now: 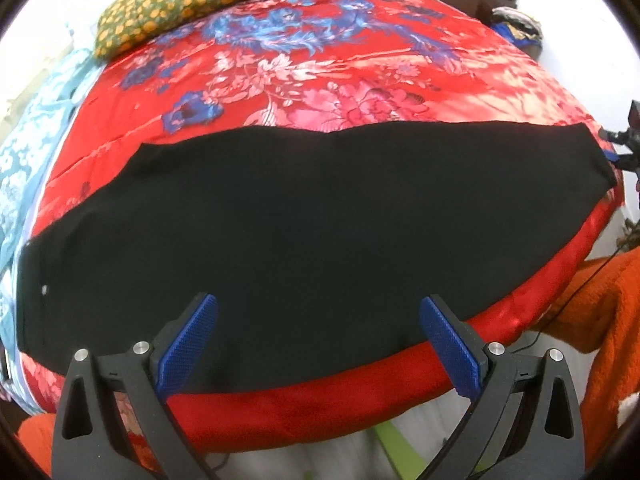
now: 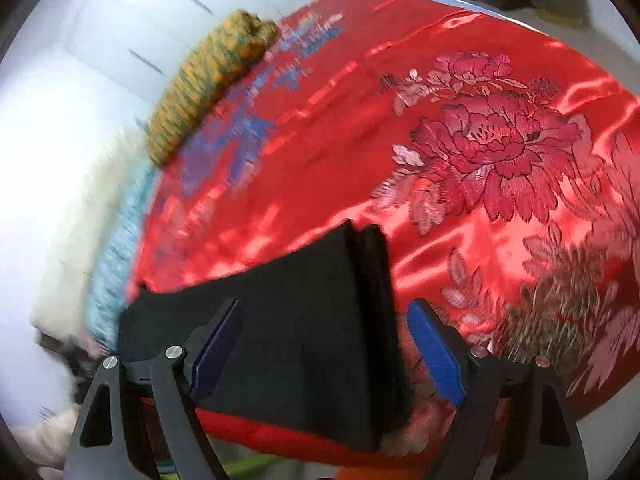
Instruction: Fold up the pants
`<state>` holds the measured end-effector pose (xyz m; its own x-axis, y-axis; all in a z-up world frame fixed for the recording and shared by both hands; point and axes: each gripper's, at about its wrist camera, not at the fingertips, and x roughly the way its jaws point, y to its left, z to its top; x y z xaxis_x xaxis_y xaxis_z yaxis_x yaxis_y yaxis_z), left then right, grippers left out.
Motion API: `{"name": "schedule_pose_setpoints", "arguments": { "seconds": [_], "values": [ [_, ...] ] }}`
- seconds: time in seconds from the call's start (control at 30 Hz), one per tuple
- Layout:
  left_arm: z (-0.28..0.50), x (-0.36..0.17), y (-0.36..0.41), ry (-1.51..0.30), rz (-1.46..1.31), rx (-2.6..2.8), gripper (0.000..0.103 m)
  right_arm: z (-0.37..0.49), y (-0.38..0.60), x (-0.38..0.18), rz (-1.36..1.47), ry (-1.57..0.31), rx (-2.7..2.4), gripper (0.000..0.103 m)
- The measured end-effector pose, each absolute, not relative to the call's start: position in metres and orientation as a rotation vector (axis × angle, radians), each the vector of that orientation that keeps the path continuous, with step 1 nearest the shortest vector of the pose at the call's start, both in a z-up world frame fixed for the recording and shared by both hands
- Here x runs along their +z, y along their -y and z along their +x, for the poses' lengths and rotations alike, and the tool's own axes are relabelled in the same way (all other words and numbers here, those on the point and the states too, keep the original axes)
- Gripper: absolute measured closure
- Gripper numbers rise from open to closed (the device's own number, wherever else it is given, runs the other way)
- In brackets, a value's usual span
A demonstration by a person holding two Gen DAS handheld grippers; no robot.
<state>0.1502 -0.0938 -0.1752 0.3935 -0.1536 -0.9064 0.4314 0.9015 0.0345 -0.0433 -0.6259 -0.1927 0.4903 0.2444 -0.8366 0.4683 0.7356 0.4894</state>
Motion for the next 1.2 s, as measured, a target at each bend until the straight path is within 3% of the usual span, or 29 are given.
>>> {"name": "schedule_pose_setpoints", "arguments": {
  "seconds": [0.07,0.43,0.47,0.5,0.57,0.87,1.2],
  "values": [
    [0.150,-0.177,0.094,-1.117,0.287,-0.363,0.001,-0.035,0.624,-0.207,0.782,-1.123,-0.121,0.025],
    [0.149,-0.194,0.094,-1.161,0.291,-0.343,0.001,-0.049,0.623,-0.234,1.006,-1.044,0.032,0.030],
    [0.148,-0.194,0.095,-1.158,0.293,-0.345,0.001,-0.049,0.623,-0.235,1.014,-1.044,0.024,0.035],
    [0.147,-0.194,0.096,-1.154,0.297,-0.349,0.001,-0.051,0.625,-0.235,1.036,-1.048,0.016,0.055],
    [0.146,-0.193,0.096,-1.146,0.299,-0.352,0.001,-0.055,0.628,-0.244,1.124,-1.073,-0.014,0.080],
    [0.155,-0.187,0.073,-1.108,0.199,-0.321,0.001,-0.046,0.590,-0.192,1.265,-0.851,0.092,0.085],
    [0.170,-0.186,-0.009,-1.051,0.016,-0.180,0.001,0.034,0.413,-0.181,1.456,-0.669,0.428,0.085]
  ]
}}
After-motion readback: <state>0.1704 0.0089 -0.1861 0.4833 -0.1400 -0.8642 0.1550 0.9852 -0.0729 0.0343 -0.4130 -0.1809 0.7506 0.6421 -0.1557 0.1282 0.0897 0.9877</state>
